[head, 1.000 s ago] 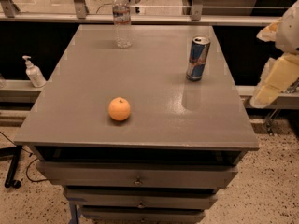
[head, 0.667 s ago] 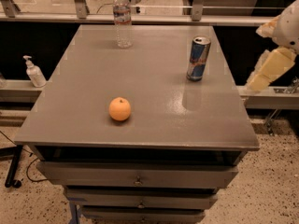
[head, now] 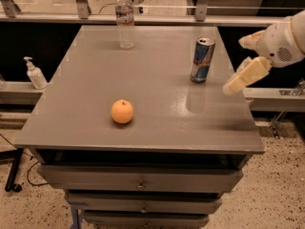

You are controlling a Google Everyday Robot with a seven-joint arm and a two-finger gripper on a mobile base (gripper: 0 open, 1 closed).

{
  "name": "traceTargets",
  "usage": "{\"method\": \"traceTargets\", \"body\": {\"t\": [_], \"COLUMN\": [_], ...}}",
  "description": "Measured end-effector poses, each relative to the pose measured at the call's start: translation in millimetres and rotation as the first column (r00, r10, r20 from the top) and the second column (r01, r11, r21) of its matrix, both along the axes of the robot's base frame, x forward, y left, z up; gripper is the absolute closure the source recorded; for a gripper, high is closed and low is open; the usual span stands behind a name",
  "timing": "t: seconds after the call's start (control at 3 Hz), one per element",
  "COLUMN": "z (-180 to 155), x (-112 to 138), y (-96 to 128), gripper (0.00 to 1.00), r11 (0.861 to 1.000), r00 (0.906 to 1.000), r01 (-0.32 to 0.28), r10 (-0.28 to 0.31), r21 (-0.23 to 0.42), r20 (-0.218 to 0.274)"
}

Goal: Knock redbull can over

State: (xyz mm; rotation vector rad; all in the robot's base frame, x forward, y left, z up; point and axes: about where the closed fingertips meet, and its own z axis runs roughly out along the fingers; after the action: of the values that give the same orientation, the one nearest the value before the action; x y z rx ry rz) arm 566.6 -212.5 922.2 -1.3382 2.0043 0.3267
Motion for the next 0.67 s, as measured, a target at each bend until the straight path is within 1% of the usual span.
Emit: {"method": "traceTargets", "body": {"t": [0.33, 0.67], "z": [-19.8, -31.8], "x": [18.1, 40.2], "y": [26.8, 54.4], "gripper": [0.00, 0.00], "r11": [0.988, 0.961], "r00": [0.9990, 0.9944], "r01": [-0.044, -0.103], "r10": [0.042, 0.093], "r21": [0.146, 0.255], "r20": [0.013, 0.050]}}
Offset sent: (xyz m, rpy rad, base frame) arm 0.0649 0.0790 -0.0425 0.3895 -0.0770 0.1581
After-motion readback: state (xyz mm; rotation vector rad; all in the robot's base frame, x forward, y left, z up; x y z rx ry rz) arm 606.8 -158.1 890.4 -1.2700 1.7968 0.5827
